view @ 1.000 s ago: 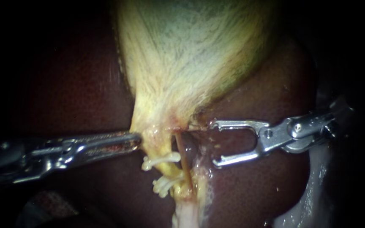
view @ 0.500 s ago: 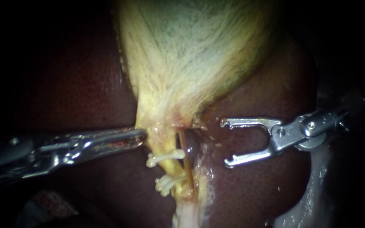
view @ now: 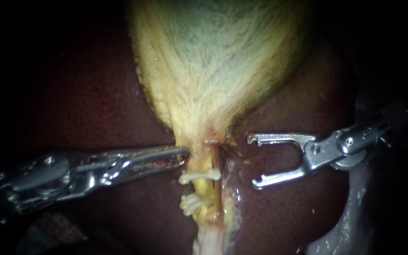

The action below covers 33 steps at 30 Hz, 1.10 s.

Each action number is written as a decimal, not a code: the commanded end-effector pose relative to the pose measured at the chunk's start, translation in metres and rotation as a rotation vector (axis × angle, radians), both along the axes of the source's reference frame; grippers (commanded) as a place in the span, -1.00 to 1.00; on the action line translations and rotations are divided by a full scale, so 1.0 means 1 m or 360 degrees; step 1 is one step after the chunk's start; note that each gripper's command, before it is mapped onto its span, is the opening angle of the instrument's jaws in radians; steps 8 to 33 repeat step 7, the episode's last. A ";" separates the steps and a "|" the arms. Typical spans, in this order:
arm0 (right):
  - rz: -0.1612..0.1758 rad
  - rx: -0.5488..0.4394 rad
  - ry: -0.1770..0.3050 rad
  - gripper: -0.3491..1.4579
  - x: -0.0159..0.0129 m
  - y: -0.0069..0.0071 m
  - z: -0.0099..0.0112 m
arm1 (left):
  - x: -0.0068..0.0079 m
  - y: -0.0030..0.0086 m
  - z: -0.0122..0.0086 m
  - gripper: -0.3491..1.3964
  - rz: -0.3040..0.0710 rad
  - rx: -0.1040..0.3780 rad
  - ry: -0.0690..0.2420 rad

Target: Going back third clip left tube

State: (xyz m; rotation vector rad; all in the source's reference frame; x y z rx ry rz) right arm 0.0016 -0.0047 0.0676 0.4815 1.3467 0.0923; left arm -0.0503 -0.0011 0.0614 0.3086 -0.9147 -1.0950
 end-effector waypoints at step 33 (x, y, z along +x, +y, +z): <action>-0.0001 0.0000 0.0000 0.05 -0.0001 0.0000 0.0000 | 0.0001 0.0001 0.0002 -0.92 0.0002 0.0000 -0.0001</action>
